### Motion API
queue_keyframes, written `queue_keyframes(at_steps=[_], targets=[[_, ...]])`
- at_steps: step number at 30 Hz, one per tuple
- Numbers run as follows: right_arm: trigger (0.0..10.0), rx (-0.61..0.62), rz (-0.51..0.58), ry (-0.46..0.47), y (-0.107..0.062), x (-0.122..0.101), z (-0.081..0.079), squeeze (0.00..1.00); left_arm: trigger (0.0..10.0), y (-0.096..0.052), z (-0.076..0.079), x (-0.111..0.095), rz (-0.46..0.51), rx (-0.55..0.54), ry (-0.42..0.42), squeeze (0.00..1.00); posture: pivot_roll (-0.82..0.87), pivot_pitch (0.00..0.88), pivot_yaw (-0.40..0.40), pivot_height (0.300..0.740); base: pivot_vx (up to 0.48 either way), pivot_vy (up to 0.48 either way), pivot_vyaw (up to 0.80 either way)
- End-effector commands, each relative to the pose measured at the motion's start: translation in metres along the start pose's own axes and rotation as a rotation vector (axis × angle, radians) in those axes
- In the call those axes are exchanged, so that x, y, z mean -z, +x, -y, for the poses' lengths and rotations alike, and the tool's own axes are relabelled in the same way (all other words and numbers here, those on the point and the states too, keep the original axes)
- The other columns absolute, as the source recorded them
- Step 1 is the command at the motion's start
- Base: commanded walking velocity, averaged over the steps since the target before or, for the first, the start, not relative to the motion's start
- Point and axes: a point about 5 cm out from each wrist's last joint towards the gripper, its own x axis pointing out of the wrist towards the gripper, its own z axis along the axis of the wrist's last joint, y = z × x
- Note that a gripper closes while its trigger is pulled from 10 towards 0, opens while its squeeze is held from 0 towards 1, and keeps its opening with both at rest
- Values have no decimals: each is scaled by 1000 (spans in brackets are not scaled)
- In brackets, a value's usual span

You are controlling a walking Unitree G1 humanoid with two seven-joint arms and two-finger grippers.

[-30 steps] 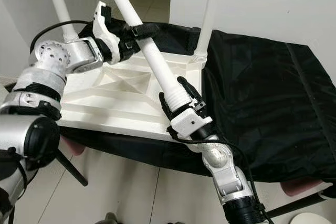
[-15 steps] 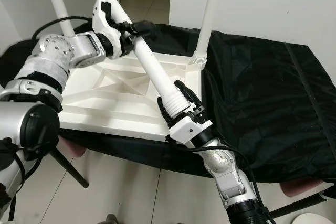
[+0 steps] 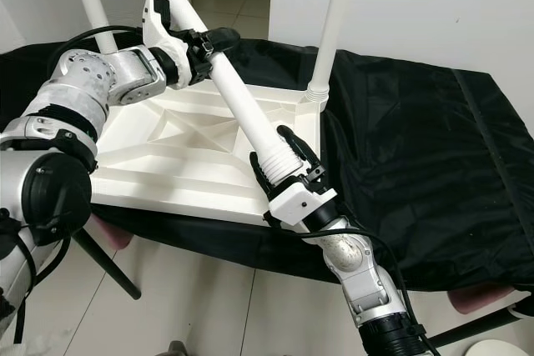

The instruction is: Building children table

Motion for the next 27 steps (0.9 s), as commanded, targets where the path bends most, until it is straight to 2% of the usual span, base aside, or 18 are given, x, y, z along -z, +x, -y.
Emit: queue_keyframes(at_steps=[1, 9, 13, 14, 15, 16, 18, 19, 21, 22, 24, 27], targets=[[10000, 42, 16, 37, -4, -2, 7, 1000, 10000, -7, 9, -15, 36, 169, 75, 0, -81, 0, 4, 740, 0, 0, 0], [10000, 96, -19, 73, -13, 2, 9, 1000, 10000, -12, 0, -22, 90, 97, 37, 0, -86, 0, -4, 740, 0, 0, 0], [10000, 119, -44, 47, -19, 5, 10, 996, 10000, -13, -2, -24, 107, 85, 40, 0, -90, 0, -10, 740, 0, 0, 0], [10000, 121, -51, 40, -21, 6, 10, 0, 10000, -13, -3, -25, 111, 82, 42, 0, -90, 0, -10, 740, 0, 0, 0], [10000, 166, -105, 115, -26, 12, 9, 0, 10000, -14, -2, -28, 133, 84, 66, 0, -89, 0, -19, 740, 0, 0, 0], [10000, 166, -105, 115, -26, 12, 9, 0, 10000, -14, -2, -28, 133, 84, 66, 0, -89, 0, -19, 740, 0, 0, 0], [10000, 180, -202, 275, -26, 21, 6, 0, 10000, -13, 1, -30, 143, 84, 170, 0, -91, 0, -23, 740, 0, 0, 0], [10000, 180, -202, 275, -26, 21, 6, 0, 10000, -13, 1, -30, 143, 84, 170, 0, -91, 0, -23, 740, 0, 0, 0], [10000, 163, -233, 379, -24, 24, 3, 0, 10000, -11, 5, -31, 159, 87, 216, 0, -92, 0, -26, 740, 0, 0, 0], [10000, 163, -233, 379, -24, 24, 3, 0, 10000, -11, 5, -31, 159, 87, 216, 0, -92, 0, -26, 740, 0, 0, 0], [10000, 157, -248, 462, -20, 24, 3, 0, 10000, -9, 9, -30, 183, 99, 229, 0, -91, 0, -31, 740, 0, 0, 0], [10000, 151, -255, 476, -18, 24, 3, 0, 10000, -8, 11, -30, 197, 101, 235, 0, -90, 0, -35, 740, 0, 0, 0]])
